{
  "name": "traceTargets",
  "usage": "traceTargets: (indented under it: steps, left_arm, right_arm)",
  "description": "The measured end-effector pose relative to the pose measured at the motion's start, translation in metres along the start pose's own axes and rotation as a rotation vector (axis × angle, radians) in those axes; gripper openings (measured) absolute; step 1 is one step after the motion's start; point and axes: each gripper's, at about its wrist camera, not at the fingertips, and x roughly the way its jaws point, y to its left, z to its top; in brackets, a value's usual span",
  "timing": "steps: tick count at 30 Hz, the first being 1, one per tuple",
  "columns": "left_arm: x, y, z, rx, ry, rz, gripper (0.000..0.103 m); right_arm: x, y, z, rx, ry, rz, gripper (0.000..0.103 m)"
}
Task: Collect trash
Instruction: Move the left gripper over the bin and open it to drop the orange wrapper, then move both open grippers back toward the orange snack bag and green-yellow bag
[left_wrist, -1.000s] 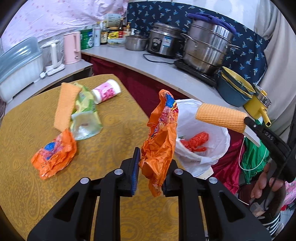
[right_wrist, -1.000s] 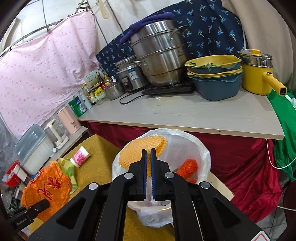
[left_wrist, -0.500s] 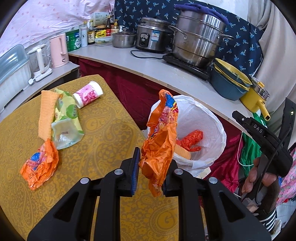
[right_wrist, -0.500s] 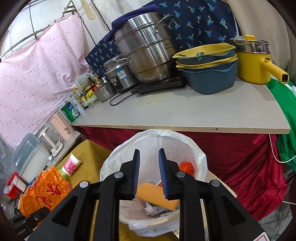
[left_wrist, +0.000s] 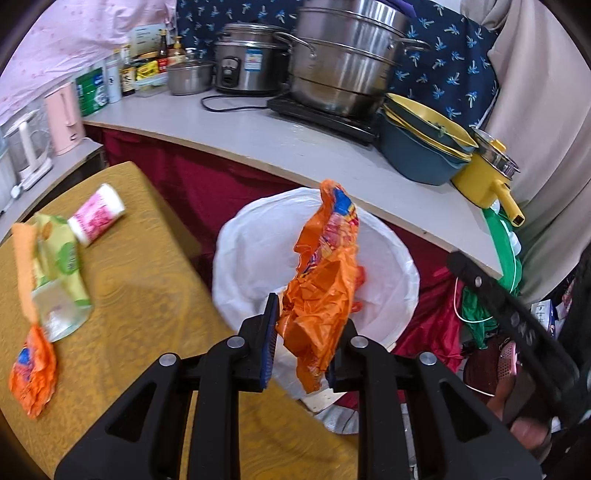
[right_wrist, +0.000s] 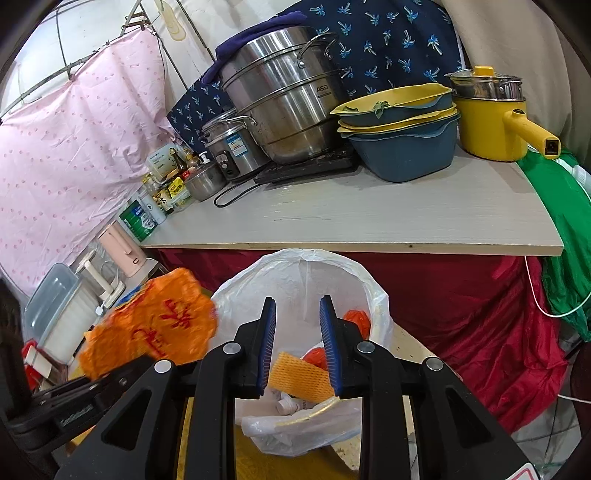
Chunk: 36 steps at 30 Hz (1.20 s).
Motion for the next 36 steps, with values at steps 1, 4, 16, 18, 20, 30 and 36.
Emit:
traceTargets:
  steps: [1,4,16,18,20,30,36]
  left_arm:
    - [0.003,-0.004,0.003,0.002,-0.006,-0.014,0.022]
    - [0.012,-0.014,0.009,0.016,-0.015,-0.024,0.024]
    - [-0.005,0.022,0.015,-0.120,-0.072,0.021,0.074]
    - [-0.011,0.034,0.010,-0.143,-0.075,0.037,0.074]
    - [-0.017,0.043,0.004,-0.161,-0.077,0.053,0.074]
    - [-0.056,0.098,-0.025,-0.248,-0.100,0.127,0.079]
    - [-0.077,0.132,-0.045,-0.304,-0.113,0.178,0.082]
  right_arm:
    - [-0.001,0.000,0.000,-0.002,0.000,-0.002,0.025]
    - [-0.002,-0.002,-0.001,-0.001,0.003,-0.005,0.025]
    - [-0.011,0.004,-0.003,-0.008,-0.005,0.010,0.029]
    - [-0.013,0.010,-0.004,-0.015,-0.006,0.020,0.029]
    - [-0.014,0.018,-0.005,-0.028,-0.005,0.028,0.031]
    - [-0.023,0.065,-0.014,-0.091,-0.003,0.087,0.040]
    - [-0.025,0.100,-0.025,-0.143,0.016,0.129,0.043]
